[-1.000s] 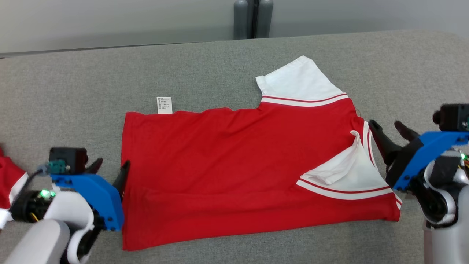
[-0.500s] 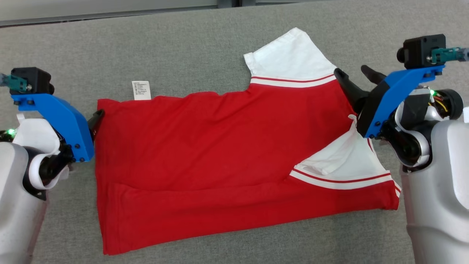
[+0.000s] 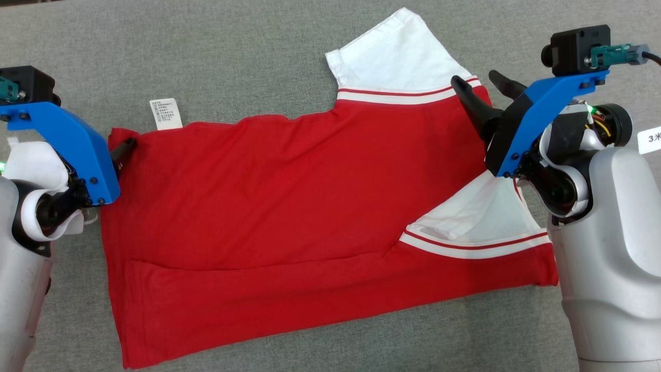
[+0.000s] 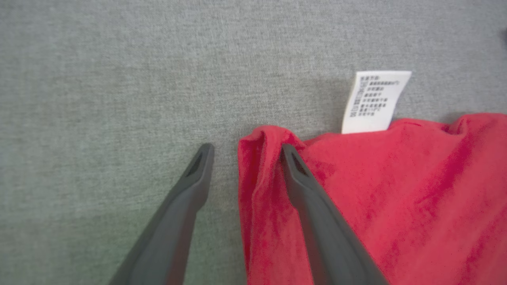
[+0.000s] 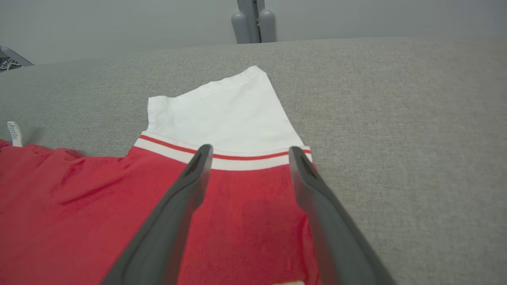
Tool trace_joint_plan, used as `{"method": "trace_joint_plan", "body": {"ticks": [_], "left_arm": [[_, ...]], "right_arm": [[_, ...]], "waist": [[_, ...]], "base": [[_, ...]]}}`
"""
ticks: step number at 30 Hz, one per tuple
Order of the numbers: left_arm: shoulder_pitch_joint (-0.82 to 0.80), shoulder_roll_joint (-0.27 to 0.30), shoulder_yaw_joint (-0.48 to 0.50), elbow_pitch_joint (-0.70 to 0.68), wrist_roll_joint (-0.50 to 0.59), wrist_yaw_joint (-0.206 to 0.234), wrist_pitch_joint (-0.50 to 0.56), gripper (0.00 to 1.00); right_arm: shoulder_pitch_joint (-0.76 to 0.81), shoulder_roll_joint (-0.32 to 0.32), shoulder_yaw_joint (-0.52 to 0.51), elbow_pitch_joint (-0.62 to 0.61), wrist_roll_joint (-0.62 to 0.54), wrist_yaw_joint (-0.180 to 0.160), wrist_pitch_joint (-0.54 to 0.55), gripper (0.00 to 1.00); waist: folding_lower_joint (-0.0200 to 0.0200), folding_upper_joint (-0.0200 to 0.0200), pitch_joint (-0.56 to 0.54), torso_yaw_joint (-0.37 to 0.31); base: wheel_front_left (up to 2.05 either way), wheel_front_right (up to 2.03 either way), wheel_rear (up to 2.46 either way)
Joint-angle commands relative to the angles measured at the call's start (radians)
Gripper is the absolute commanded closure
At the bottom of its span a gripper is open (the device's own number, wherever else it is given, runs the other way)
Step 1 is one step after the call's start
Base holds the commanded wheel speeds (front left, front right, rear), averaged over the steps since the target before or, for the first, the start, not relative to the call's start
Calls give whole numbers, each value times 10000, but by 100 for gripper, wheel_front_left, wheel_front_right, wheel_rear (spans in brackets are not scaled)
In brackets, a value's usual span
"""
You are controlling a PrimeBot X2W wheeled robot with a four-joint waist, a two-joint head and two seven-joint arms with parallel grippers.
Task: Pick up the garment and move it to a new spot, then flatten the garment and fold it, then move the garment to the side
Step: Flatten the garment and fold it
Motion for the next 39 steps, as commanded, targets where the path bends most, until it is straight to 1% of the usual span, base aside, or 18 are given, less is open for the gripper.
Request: {"method": "trace_joint_plan", "body": {"ticks": [1,2,3,4,6,9,13,17,23,27,34,35,36,37,38,39], "left_arm": [[91,-46,-160,69,-56,37,233,20],[92,-67,-171,26,-92,33,289,44],[81,-86,-184,-31,-106,12,287,59],[73,-78,-216,-75,-84,-41,272,100],[60,-70,-247,-168,-64,-107,217,100],[-36,-137,-237,-390,85,-162,-207,100],[-180,-347,-347,-671,246,-343,-793,100],[-231,-784,-484,-899,198,-595,-1289,100],[-271,-1358,-857,-1103,119,-986,-1701,100],[-322,-1693,-1104,-1069,45,-1182,-1929,100],[-297,-1857,-1351,-1074,-85,-1369,-2185,100],[-292,-1872,-1354,-1073,-107,-1390,-2221,100],[-284,-1885,-1339,-1067,-129,-1403,-2304,100],[-279,-1884,-1317,-1044,-137,-1403,-2370,100],[-277,-1873,-1283,-1005,-126,-1388,-2438,100],[-277,-1857,-1235,-969,-97,-1337,-2519,100]], "right_arm": [[-188,3,29,51,30,1,-50,0],[-270,-1,44,75,45,1,-46,0],[-341,-19,57,102,50,1,-49,0],[-380,-47,80,130,52,1,-39,0],[-511,-87,110,213,73,1,18,0],[-932,-233,47,456,-3,1,129,0],[-1756,-492,-188,1175,-312,1,284,0],[-2667,-829,-336,2124,-855,1,336,0],[-3634,-1393,-466,3576,-1711,1,-191,0],[-3978,-1563,-768,4461,-2153,1,-521,0],[-4313,-1747,-1173,5577,-2608,-1,-315,0],[-4339,-1777,-1201,5705,-2599,-1,-258,7],[-4376,-1819,-1216,5796,-2574,-2,-237,25],[-4409,-1841,-1211,5876,-2550,-2,-251,66],[-4455,-1846,-1183,5908,-2524,-1,-333,100],[-4502,-1858,-1190,5922,-2489,-1,-420,100]], "waist": [[-1,0,44,18],[-1,0,79,30],[-1,0,114,49],[-1,0,149,74],[-1,0,220,140],[-1,0,359,307],[-1,0,561,721],[-1,0,817,1311],[-1,0,1205,2180],[-1,0,1332,2619],[-1,0,1364,2884],[-1,0,1354,2899],[-1,0,1343,2909],[-1,0,1330,2910],[-1,0,1323,2901],[-1,0,1319,2883]], "base": [[0,0,0],[0,0,0],[0,0,0],[0,0,0],[0,0,0],[0,0,0],[0,0,0],[0,0,0],[0,0,0],[0,0,0],[0,0,0],[0,0,0],[0,0,0],[0,0,0],[0,0,0],[0,0,0]]}}
